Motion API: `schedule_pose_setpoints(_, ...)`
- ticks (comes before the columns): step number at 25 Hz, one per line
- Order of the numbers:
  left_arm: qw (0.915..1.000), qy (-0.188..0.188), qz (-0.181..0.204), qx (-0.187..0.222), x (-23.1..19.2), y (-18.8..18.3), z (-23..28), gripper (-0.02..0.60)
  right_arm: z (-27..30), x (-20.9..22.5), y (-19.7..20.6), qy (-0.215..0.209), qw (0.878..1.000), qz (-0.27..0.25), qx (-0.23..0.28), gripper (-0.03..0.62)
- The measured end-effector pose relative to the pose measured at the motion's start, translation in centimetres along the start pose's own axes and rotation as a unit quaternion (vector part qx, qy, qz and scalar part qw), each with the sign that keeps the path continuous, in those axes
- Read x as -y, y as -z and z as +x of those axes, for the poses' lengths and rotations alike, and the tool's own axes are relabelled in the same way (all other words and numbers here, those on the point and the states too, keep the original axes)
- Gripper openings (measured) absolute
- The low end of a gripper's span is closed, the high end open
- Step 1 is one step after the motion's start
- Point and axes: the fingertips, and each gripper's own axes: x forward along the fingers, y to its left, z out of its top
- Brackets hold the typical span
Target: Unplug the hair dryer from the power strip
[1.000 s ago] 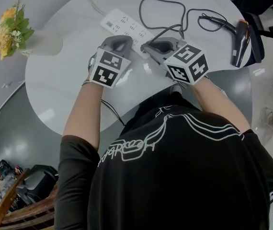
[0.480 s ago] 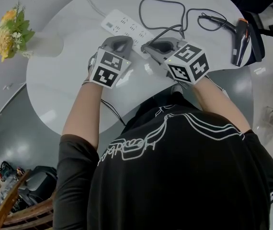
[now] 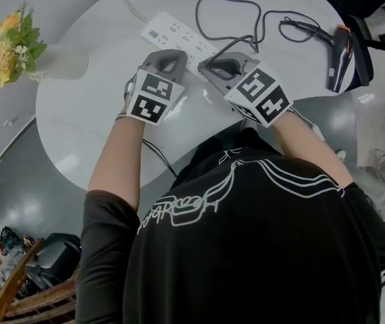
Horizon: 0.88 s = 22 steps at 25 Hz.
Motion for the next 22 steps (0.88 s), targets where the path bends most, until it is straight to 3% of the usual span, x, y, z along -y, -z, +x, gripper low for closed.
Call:
schedule_pose_setpoints(4, 1.0, 0.002, -0.001, -0.001, 0.1, 0.0, 0.0, 0.002, 0.0, -0.1, 0.1, -0.002, 1.0, -0.009, -0.003, 0.025)
schedule_pose_setpoints(8, 1.0, 0.002, 0.0, -0.001, 0.1, 0.0, 0.0, 0.002, -0.3, 0.8, 0.4, -0.026, 0.995, 0.09, 0.022, 0.025)
schedule_pose_setpoints(10, 1.0, 0.003, 0.0, -0.001, 0.1, -0.1, 0.1, 0.002, -0.4, 1.1, 0.4, -0.028, 0.993, 0.115, 0.029, 0.026)
schedule_pose_setpoints(17, 1.0, 0.003, -0.003, 0.002, 0.1, -0.1, 0.1, 0.002, -0.2, 0.1, 0.1, -0.006, 1.0, 0.025, 0.004, 0.025)
schedule_pose_setpoints(22, 1.0, 0.002, -0.003, 0.003, 0.0, -0.1, 0.1, 0.002, -1.8, 0.2, -4.2, -0.025, 0.997, 0.021, 0.068, 0.025)
